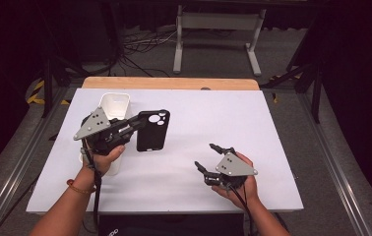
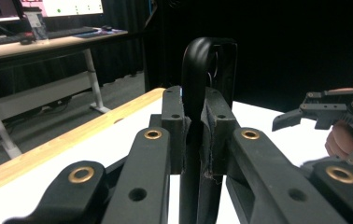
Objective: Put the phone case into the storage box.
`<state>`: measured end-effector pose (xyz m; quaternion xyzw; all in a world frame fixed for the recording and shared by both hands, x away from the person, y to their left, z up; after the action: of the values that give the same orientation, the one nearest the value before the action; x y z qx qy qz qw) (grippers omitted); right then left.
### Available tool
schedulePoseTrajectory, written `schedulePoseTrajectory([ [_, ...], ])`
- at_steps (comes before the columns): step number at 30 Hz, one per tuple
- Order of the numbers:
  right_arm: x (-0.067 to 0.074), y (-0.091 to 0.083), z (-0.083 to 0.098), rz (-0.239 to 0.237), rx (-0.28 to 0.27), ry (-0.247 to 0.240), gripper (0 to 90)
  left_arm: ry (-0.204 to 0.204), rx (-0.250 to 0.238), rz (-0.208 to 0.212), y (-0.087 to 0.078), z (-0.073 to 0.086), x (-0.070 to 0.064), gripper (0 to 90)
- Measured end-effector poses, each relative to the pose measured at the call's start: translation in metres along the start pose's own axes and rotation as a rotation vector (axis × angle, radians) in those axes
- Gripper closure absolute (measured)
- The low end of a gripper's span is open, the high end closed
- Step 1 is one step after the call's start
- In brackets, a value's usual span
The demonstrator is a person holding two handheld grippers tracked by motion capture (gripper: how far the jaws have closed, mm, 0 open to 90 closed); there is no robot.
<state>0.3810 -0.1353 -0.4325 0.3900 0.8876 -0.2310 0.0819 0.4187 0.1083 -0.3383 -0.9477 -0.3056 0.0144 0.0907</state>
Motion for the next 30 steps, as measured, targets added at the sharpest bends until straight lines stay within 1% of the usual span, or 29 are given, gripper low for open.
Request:
schedulePoseTrajectory([
  [3, 0.001, 0.003, 0.004, 0.003, 0.015, -0.006, 25.1, -0.006, -0.008, -0.011, -0.003, -0.001, 0.005, 81.8],
  [4, 0.001, 0.003, 0.007, 0.009, 0.018, -0.004, 21.7, -0.003, -0.007, -0.016, -0.004, -0.002, 0.006, 81.9],
  [6, 0.000, 0.004, 0.008, 0.011, 0.016, 0.003, 20.7, -0.003, -0.010, -0.020, -0.007, -0.003, 0.007, 81.8],
  [7, 0.000, 0.004, 0.009, 0.005, 0.018, 0.007, 20.1, -0.002, -0.022, -0.029, -0.008, -0.004, 0.009, 81.8],
  [8, -0.001, 0.004, 0.011, 0.007, 0.021, 0.014, 17.7, -0.003, -0.015, -0.026, -0.009, -0.004, 0.010, 81.8],
  [10, -0.002, 0.004, 0.013, 0.005, 0.022, 0.018, 16.3, -0.003, -0.027, -0.036, -0.011, -0.006, 0.012, 81.8],
  [12, -0.003, 0.004, 0.014, 0.002, 0.019, 0.024, 15.6, -0.009, -0.021, -0.036, -0.014, -0.006, 0.014, 81.8],
  [13, -0.003, 0.004, 0.014, 0.002, 0.019, 0.024, 15.6, -0.012, -0.035, -0.040, -0.014, -0.007, 0.015, 81.8],
  [15, -0.006, 0.003, 0.015, 0.011, 0.023, 0.029, 14.8, -0.018, -0.043, -0.038, -0.015, -0.009, 0.017, 81.8],
  [16, -0.006, 0.003, 0.015, 0.011, 0.023, 0.029, 14.8, -0.018, -0.043, -0.038, -0.015, -0.009, 0.017, 81.8],
  [17, -0.007, 0.003, 0.015, 0.013, 0.021, 0.029, 14.8, -0.012, -0.031, -0.037, -0.016, -0.010, 0.017, 81.8],
  [20, -0.011, 0.004, 0.019, 0.026, 0.038, 0.028, 14.6, -0.005, -0.041, -0.041, -0.016, -0.011, 0.017, 81.8],
  [22, -0.012, 0.005, 0.021, 0.023, 0.053, 0.022, 14.5, -0.012, -0.047, -0.040, -0.015, -0.012, 0.019, 81.8],
  [25, -0.014, 0.006, 0.022, 0.012, 0.057, 0.034, 12.1, -0.016, -0.051, -0.044, -0.016, -0.012, 0.023, 81.8],
  [26, -0.015, 0.006, 0.023, 0.015, 0.058, 0.033, 11.1, -0.014, -0.042, -0.049, -0.018, -0.011, 0.025, 81.8],
  [28, -0.015, 0.006, 0.023, 0.014, 0.055, 0.036, 10.5, -0.021, -0.050, -0.053, -0.021, -0.014, 0.028, 81.8],
  [30, -0.016, 0.006, 0.022, 0.015, 0.053, 0.043, 8.1, -0.018, -0.051, -0.046, -0.026, -0.017, 0.031, 81.8],
])
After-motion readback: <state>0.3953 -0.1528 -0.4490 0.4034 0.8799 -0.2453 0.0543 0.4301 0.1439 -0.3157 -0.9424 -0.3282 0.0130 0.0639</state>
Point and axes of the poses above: each handheld gripper's, and its own axes: y roughly forward along the jaws, z roughly out of its underside, x roughly to its left, the point moved 8 cm from there along y, roughly forward along the jaws, and after that the axes turned 2 degrees about x, right-handed, at the moved point
